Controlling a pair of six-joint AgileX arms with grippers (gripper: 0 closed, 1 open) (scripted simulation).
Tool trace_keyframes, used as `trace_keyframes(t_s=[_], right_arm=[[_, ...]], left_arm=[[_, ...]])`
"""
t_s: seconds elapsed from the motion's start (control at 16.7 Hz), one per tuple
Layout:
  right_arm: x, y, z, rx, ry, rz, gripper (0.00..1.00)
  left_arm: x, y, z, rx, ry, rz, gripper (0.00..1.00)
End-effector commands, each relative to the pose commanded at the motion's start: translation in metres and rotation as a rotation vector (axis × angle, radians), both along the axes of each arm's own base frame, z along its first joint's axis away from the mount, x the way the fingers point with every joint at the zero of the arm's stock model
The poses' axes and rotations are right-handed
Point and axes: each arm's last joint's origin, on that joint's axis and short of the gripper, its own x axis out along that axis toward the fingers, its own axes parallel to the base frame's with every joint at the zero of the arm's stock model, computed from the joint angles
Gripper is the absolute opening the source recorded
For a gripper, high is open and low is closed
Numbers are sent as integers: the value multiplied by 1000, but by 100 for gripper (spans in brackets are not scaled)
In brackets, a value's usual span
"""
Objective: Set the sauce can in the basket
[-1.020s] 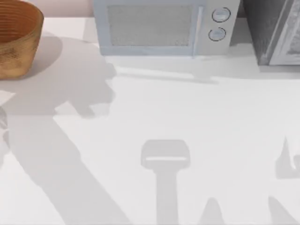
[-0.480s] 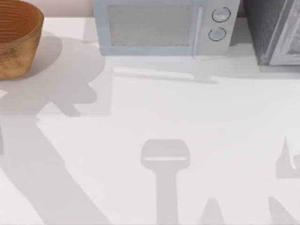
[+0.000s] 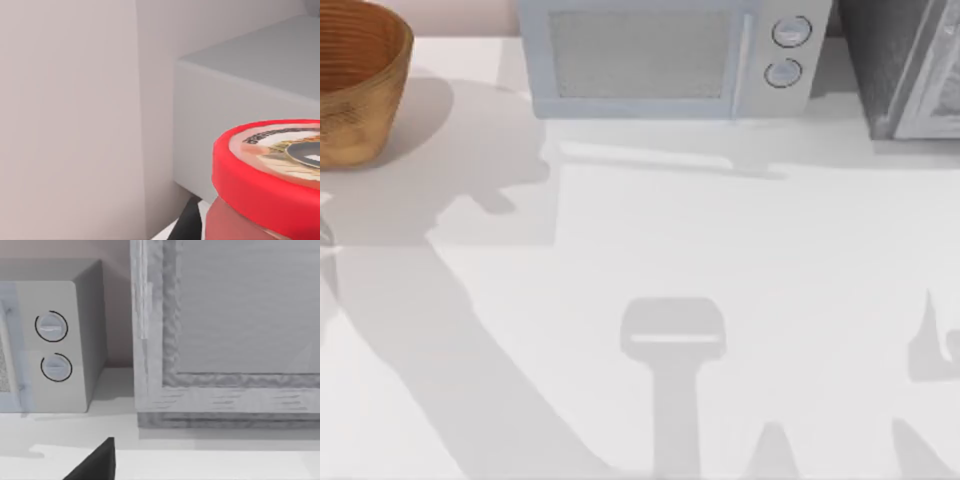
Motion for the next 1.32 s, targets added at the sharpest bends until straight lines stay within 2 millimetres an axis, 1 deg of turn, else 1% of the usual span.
trace_keyframes(t_s=[0.06,0.3,1.08,1.14,1.32], right_arm=[[0,0,0,0,0,0,100],[0,0,0,0,0,0,100],[0,0,0,0,0,0,100],[0,0,0,0,0,0,100],[0,0,0,0,0,0,100]], left_arm=[[2,-3,-2,-1,1,0,0],[2,-3,-2,-2,1,1,0],[2,-3,-2,-2,1,1,98],[2,-3,-2,-2,1,1,100],[2,-3,-2,-2,1,1,100]])
